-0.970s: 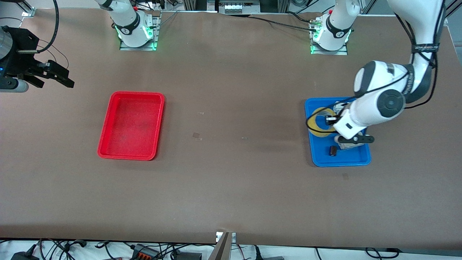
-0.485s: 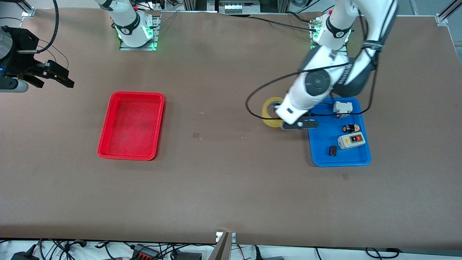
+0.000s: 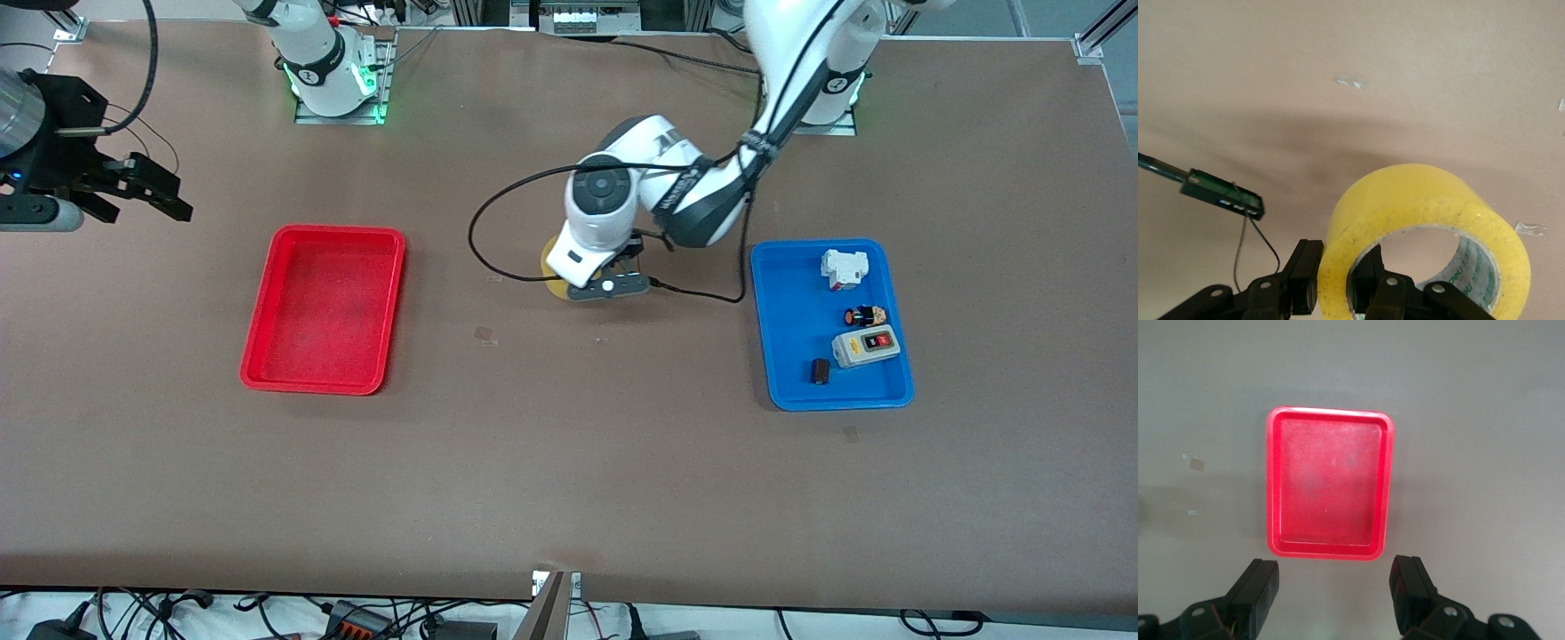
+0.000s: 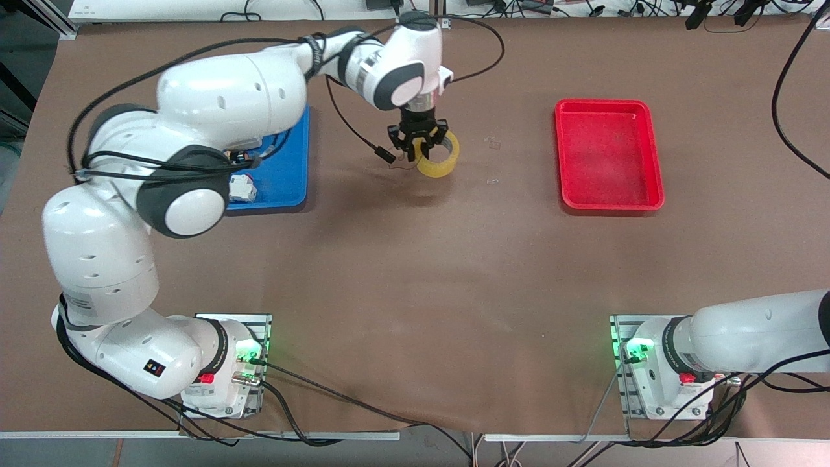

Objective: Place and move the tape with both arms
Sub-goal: 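Carry the tape with the left gripper toward the table middle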

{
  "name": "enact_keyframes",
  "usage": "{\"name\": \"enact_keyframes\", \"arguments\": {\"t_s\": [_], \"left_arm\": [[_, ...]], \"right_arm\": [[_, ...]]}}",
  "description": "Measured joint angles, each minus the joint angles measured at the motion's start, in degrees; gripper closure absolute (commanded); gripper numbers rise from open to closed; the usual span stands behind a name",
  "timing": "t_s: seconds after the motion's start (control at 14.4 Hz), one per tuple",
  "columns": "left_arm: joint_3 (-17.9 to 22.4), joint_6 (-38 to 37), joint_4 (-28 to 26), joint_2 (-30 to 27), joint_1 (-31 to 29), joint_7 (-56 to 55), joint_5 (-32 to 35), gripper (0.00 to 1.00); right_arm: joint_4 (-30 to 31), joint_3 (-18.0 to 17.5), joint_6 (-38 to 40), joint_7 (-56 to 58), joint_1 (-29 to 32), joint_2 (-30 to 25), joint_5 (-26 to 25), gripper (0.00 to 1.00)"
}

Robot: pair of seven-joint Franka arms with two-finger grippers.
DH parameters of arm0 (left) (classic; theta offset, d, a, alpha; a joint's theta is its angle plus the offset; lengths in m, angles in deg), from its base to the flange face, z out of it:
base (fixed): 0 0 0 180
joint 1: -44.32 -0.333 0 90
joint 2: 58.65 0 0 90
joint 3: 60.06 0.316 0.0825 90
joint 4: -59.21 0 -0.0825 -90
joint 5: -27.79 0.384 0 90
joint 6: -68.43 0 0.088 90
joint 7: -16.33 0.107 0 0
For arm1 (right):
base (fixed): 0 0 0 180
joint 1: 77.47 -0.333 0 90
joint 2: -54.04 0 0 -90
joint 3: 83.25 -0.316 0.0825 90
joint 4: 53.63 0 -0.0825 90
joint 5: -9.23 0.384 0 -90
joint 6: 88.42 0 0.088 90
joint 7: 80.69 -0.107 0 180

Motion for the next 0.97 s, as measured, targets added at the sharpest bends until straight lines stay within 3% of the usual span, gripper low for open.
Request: {"name": "enact_keyframes", "arguments": {"t_s": [0.35,0.69,0.83,0.97], "left_arm": [[0.64,0.55,7.78,7.37,2.44,-2.50,0.44,0.77],[1.43,5.09,8.93,10.34,2.46,-4.95,0.52,0.73],[1.43,6.20,9.06,10.94,2.52,-5.61,0.52,0.59],[1.43,6.61,9.15,11.08,2.59,-5.96,0.52,0.35]], "right_arm": [[1.29,-0.09,-2.31,-0.02,-2.11,0.92,0.01,0.02],[1.29,-0.03,-2.33,-0.02,-2.06,0.91,0.01,0.02],[1.29,-0.02,-2.33,-0.02,-2.05,0.89,0.01,0.02],[1.28,0.01,-2.33,-0.02,-2.03,0.84,0.01,0.02]]}}
